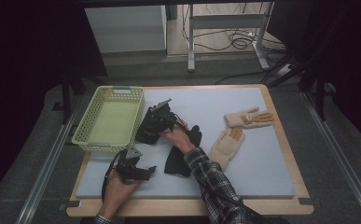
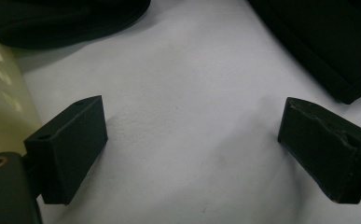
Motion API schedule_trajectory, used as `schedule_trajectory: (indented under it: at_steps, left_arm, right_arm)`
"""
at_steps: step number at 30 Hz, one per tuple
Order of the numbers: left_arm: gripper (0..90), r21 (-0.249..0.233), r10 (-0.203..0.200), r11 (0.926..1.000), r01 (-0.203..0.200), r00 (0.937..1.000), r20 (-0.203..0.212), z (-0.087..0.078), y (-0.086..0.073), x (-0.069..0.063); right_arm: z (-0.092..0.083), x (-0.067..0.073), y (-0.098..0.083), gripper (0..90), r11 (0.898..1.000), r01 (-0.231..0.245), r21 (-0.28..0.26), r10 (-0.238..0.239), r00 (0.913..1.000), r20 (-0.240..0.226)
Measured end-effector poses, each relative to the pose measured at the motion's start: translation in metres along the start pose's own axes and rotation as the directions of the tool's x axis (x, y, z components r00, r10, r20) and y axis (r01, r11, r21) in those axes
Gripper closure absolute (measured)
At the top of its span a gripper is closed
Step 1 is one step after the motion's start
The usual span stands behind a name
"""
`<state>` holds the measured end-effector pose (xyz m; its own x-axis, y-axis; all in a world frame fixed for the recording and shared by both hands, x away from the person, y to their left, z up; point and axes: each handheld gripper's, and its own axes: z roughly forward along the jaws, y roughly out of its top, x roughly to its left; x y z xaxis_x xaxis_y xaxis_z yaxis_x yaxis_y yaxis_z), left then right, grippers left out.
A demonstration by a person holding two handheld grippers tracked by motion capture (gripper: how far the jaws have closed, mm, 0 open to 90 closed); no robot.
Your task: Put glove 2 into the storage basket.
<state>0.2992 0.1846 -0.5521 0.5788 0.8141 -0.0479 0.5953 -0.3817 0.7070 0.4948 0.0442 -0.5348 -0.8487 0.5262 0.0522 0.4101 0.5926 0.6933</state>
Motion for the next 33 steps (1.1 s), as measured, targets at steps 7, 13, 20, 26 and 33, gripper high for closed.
schedule_trajectory:
  at_steps: [7,13,20,26,33]
  left_arm:
    - [8.3,0.0,0.0,1.0,0.0,1.0,0.0,0.0,0.0,0.0]
    - [8.3,0.0,0.0,1.0,0.0,1.0,0.0,0.0,0.0,0.0]
    - [8.3,0.0,0.001,1.0,-0.001,1.0,0.0,0.0,0.0,0.0]
    - [8.3,0.0,0.001,1.0,-0.001,1.0,0.0,0.0,0.0,0.0]
    - [8.3,0.002,0.002,1.0,-0.002,1.0,-0.001,0.0,0.0,0.0]
  right_arm:
    - [-0.003,0.006,0.003,81.3,0.999,-0.013,0.031,0.014,0.9994,-0.032]
    - [-0.007,0.011,0.004,86.8,0.999,0.007,0.036,-0.007,0.9999,-0.012]
    - [-0.031,0.009,0.004,87.0,1.0,-0.008,-0.006,0.008,0.9997,-0.025]
    - [-0.06,0.011,0.004,87.0,0.999,-0.017,-0.041,0.015,0.9992,-0.038]
    - [-0.101,0.016,-0.002,86.9,0.997,-0.031,-0.075,0.029,0.9993,-0.021]
